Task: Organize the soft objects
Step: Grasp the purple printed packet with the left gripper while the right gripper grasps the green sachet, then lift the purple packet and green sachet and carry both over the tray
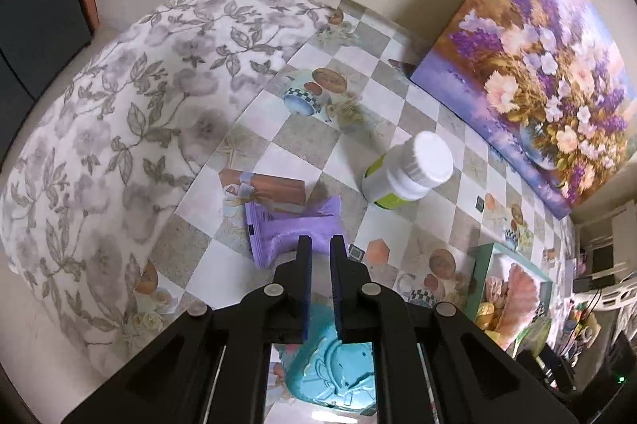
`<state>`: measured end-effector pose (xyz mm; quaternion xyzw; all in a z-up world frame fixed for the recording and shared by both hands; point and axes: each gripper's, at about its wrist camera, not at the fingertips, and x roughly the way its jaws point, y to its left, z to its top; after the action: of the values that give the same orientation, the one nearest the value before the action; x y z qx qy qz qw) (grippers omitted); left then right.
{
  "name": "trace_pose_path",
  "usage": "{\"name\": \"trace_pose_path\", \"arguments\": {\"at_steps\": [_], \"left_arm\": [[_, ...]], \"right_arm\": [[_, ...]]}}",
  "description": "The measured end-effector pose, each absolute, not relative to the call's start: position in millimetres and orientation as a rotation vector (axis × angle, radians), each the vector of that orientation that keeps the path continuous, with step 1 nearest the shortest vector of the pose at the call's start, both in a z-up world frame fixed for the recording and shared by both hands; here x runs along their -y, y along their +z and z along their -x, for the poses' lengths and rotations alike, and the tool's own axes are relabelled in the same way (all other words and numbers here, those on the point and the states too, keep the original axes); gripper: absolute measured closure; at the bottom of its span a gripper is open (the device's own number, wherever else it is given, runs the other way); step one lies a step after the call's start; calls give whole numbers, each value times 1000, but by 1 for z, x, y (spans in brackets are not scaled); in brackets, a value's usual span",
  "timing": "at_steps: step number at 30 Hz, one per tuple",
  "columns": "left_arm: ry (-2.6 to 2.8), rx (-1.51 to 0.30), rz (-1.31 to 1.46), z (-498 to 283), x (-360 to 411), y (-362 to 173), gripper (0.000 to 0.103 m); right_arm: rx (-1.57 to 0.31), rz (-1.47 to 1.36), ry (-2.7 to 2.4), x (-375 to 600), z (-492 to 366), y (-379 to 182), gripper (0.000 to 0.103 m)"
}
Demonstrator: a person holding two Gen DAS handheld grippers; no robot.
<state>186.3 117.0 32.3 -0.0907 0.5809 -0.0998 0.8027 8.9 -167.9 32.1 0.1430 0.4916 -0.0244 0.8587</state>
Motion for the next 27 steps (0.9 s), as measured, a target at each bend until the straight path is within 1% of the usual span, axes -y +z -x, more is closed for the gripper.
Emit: {"name": "trace_pose_path", "arguments": {"at_steps": [3,5,6,7,8,9,10,12,15,17,20,27], "left_arm": [[-203,-1251,177,-189,-116,25,94],[-167,-1283,137,-193,-119,13,92],[-156,-1297,127,-195,-120,8,85],[-148,-1312,125,-197,-122,2,71],[-141,-1324,132,-201,-124,-5,62],[-137,-1331,138,-204,-125,-10,50],[-133,-1340,146,-206,-125,-15,45],[-140,-1357,139,-212,-123,-23,45],[-161,-1377,121,-219,-117,-35,41],[-164,-1395,138,-223,-116,-45,40],[-162,-1426,147,-227,-116,-58,35],[-169,-1448,226,-231,-122,-75,35]], "right_arm": [[-1027,-310,-48,174,-4,34,32],[-1031,-312,-57,179,-3,33,32],[-1033,-313,-61,181,-3,32,32],[-1035,-316,-67,183,-3,32,32],[-1035,-322,-72,185,-3,32,32],[-1033,-328,-73,186,-3,32,32],[-1032,-329,-72,187,-4,32,32],[-1032,-322,-71,187,-4,33,32],[-1034,-316,-75,187,-5,32,32],[-1036,-314,-77,187,-6,32,32],[-1036,-304,-79,186,-7,33,32],[-1043,-289,-79,184,-9,32,32]]}}
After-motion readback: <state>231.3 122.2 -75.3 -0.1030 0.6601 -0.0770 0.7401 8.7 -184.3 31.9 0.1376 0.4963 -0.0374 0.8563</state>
